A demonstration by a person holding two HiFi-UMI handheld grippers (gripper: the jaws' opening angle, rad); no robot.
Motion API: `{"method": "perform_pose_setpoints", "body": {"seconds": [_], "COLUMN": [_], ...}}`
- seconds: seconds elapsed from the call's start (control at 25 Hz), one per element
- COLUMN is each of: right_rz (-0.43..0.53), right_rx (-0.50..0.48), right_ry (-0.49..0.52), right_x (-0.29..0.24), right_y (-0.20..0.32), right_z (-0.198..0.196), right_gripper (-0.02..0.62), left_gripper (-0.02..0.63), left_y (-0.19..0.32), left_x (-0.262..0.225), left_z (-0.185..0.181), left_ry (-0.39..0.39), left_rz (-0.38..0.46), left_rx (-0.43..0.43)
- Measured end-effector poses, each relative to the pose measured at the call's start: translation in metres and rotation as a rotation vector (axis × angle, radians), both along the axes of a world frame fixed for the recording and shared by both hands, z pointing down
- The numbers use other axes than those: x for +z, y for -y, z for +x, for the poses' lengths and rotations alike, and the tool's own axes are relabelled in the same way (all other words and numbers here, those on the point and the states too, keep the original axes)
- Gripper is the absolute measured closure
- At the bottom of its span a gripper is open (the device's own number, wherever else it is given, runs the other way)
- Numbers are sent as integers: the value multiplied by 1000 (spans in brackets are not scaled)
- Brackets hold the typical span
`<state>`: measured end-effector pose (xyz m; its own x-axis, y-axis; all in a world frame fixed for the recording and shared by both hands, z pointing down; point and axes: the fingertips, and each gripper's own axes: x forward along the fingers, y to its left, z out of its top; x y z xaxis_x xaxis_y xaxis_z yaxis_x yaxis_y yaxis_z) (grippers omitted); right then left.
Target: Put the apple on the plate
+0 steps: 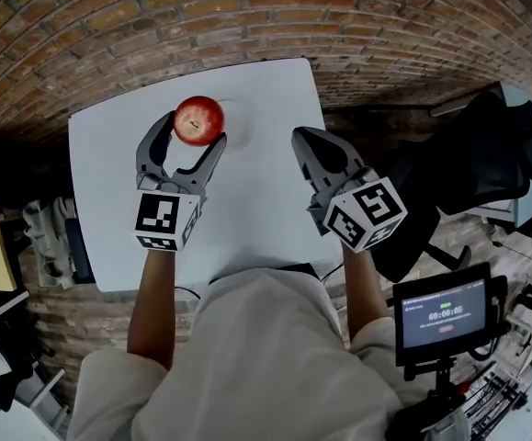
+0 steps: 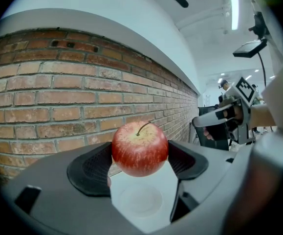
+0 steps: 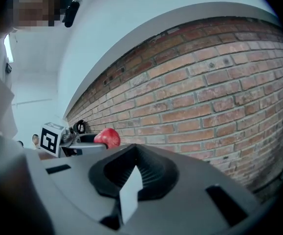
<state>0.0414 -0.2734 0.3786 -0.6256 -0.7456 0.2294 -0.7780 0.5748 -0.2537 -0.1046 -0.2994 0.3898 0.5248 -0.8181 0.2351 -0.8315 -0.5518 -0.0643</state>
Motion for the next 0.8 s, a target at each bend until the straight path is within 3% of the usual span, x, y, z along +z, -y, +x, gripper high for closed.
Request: {"method": "perform_pose_setpoints", "body": {"seconds": [0.8], "right_rz": [-69], "right_rx": [-1], "right_ry": [10], "right_x": [27], "right_y": [16], "right_z": [2], "right_gripper": [591], "left_gripper": [241], "left_y": [23], "left_x": [74], "left_z": [6], "left_ry": [56], "left_rz": [-121], "left_rx": [40]}}
